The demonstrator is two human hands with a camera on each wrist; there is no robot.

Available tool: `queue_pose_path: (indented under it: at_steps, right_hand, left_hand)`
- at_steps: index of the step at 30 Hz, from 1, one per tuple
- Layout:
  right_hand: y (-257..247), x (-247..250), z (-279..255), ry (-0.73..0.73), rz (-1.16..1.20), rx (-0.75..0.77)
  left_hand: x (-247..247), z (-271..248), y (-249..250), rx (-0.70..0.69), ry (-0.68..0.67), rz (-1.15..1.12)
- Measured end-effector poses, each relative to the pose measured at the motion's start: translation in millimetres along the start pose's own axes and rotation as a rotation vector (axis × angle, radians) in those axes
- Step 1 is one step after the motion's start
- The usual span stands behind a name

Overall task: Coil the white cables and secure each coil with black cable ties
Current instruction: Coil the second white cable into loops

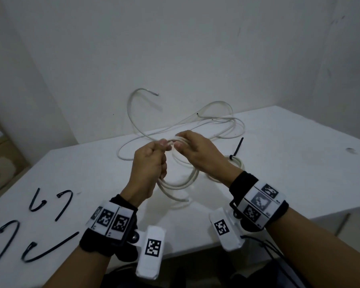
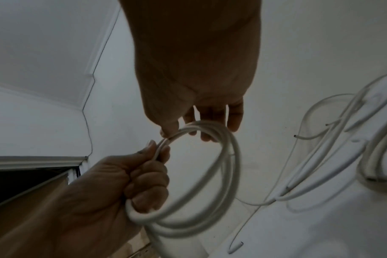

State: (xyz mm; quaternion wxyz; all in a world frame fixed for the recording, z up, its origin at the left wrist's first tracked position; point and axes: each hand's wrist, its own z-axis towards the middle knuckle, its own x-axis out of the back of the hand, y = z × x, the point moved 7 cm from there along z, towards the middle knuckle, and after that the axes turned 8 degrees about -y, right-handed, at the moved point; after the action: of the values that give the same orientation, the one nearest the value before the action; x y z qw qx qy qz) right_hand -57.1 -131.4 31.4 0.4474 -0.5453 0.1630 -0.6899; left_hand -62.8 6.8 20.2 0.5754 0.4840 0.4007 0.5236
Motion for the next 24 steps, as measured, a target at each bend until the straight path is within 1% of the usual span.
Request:
queue_pose_path:
  at_steps: [2,3,4,5,7,8,9,10,12,16,18,20,24]
  right_hand:
    - [9.8,7.8,-8.8,0.120,-0.001,-0.024]
    - [15.5,12.6,-15.8,0.185,0.025,-0.063]
    - [22.6,14.7,-22.7,0.211,0.071,-0.127]
    - [30.9,11.5,-29.4,0.181,0.136,-0.203]
    - [36.6,-9.9,-44.2,-0.011,0.323,-0.309]
    - [33.4,-22.5,-51.4,-0.093,0.437,-0.322]
    - [28.5,-33.7,-56.6,-0.136,0.551,-0.316]
    - [23.4,-41.9,-59.8,-0.135,0.652,-0.304]
    - [19.3,-50.8,-60.2,-0.042,0.807,-0.313]
    - [25.8,-48.3,-49.9,0.223,1.073,-0.365]
    - [27.8,-48.1,-44.4,0.266,1.182,-0.390]
    - [27.7,-54.5,-40.7,0.220,1.274,-0.420]
    - [28.7,-62.2,-39.5,0.044,1.358,-0.408]
  left_hand:
    - [12.0,4.4,2.4,-0.022,0.099,-0.106]
    - [19.6,7.1,4.0,-0.027,0.143,-0.177]
    - [26.8,9.6,5.8,-0.032,0.178,-0.246]
    - [33.2,11.8,7.5,-0.040,0.203,-0.306]
    - [42.0,14.6,10.1,-0.059,0.236,-0.396]
    - [44.5,15.4,10.3,-0.066,0.248,-0.430]
    - [45.0,16.2,10.1,-0.071,0.256,-0.461]
    - [44.1,16.7,8.5,-0.068,0.260,-0.493]
    - [37.7,16.6,3.1,-0.039,0.253,-0.558]
    - [22.4,9.9,-8.8,0.047,0.212,-0.592]
    - [19.5,6.1,-10.9,0.063,0.206,-0.573]
    - [19.9,3.6,-9.9,0.067,0.216,-0.540]
    - [22.4,0.0,-7.5,0.075,0.241,-0.423]
